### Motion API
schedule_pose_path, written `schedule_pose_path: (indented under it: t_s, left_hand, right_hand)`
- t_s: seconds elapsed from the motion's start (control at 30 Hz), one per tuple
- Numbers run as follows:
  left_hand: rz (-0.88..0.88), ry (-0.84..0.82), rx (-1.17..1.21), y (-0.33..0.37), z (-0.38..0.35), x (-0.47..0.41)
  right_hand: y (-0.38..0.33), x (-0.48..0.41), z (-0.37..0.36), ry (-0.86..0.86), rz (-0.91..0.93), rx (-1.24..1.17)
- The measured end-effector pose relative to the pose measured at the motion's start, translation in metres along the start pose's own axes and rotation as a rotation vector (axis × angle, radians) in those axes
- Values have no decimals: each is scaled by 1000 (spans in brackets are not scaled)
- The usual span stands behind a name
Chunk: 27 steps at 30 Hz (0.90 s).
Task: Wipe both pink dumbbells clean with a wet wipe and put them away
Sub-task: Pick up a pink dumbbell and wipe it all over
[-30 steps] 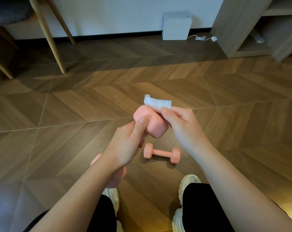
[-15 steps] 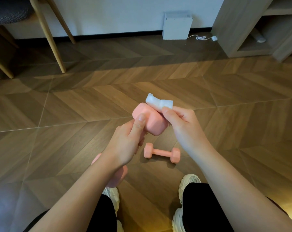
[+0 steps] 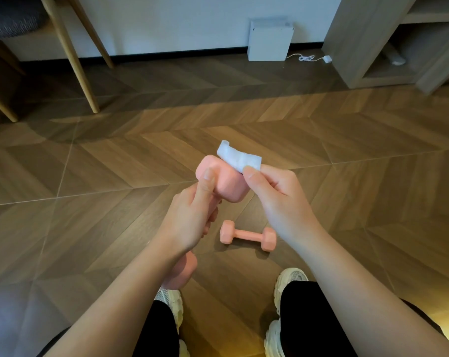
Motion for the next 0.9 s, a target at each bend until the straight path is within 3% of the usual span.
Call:
schedule_pose_path:
  t_s: [0.17, 0.3, 0.43, 0.5, 0.57, 0.77, 0.9]
  left_hand:
    - [5, 8, -6, -2, 1, -1]
    - [-48, 12, -26, 0, 2, -1]
    - [-193, -21, -420, 0, 10, -2]
    - [-287, -76, -702, -2, 11, -3]
    - [-364, -113, -825, -4, 13, -4]
    - [-365, -160, -838, -12, 7, -5]
    - [-440, 64, -919, -8, 10, -8]
  right_hand:
    - [7, -3, 2, 27, -6, 52]
    - [29, -18, 7, 35, -149, 63]
    - [35, -15, 9, -198, -360, -162]
    - [34, -10, 8, -327, -450, -163]
    - [38, -6, 7, -363, -543, -153]
    - [53, 0, -2, -178, -668, -247]
    - [60, 2, -6, -32, -730, -327]
Point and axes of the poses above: each hand's wrist, its own x-axis away from the middle knuckle, its own z-axis out of the back of the hand, y = z × x, the point moved 4 cm from there along -x, towards the middle knuckle, and after that the axes turned 6 degrees about -x, right-handed, at the moved point
